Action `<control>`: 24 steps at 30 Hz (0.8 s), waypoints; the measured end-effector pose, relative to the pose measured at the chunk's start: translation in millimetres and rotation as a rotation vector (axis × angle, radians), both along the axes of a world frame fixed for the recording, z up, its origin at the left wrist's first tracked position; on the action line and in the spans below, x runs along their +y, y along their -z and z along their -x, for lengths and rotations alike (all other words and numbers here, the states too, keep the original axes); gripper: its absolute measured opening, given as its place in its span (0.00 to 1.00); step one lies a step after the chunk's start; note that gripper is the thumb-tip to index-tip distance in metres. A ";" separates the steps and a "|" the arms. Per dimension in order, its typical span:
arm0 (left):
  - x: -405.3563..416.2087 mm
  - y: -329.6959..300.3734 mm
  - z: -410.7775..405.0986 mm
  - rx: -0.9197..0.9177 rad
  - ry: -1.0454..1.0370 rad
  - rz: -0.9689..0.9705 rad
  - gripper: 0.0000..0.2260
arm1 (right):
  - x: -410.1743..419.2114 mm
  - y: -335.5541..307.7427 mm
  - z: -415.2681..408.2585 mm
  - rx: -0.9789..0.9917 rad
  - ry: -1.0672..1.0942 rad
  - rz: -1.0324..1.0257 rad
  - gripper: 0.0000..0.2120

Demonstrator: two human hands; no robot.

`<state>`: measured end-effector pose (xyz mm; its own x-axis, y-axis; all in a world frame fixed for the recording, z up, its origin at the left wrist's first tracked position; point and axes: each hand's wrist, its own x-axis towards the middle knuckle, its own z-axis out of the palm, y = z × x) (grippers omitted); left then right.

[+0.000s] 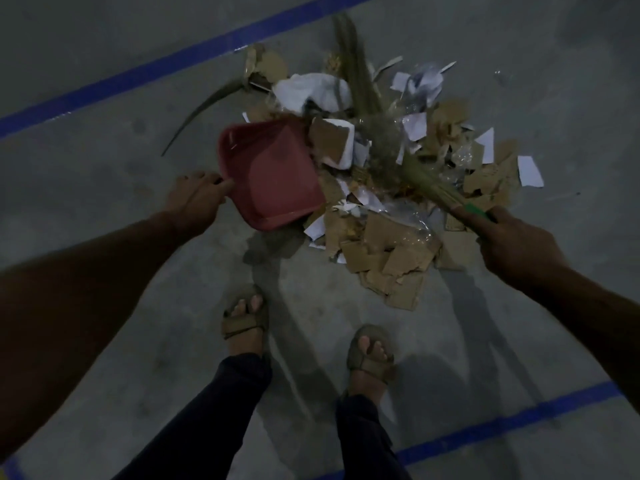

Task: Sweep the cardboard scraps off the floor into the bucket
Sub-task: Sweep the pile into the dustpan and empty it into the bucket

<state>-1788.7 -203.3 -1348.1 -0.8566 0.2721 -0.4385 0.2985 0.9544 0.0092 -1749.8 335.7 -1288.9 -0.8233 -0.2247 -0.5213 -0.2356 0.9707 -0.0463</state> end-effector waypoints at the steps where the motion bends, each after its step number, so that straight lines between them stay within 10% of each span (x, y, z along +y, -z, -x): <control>1: 9.2 3.8 5.9 -0.007 0.005 -0.019 0.12 | -0.7 0.2 -1.8 -0.020 -0.024 0.018 0.34; 13: 60.5 25.7 -33.9 -0.081 -0.106 -0.192 0.20 | -15.3 -33.6 -115.2 -0.106 -0.033 0.186 0.38; 24: 66.3 22.2 -61.2 -0.173 -0.100 -0.109 0.19 | 9.2 -62.6 -134.9 0.070 0.511 0.171 0.32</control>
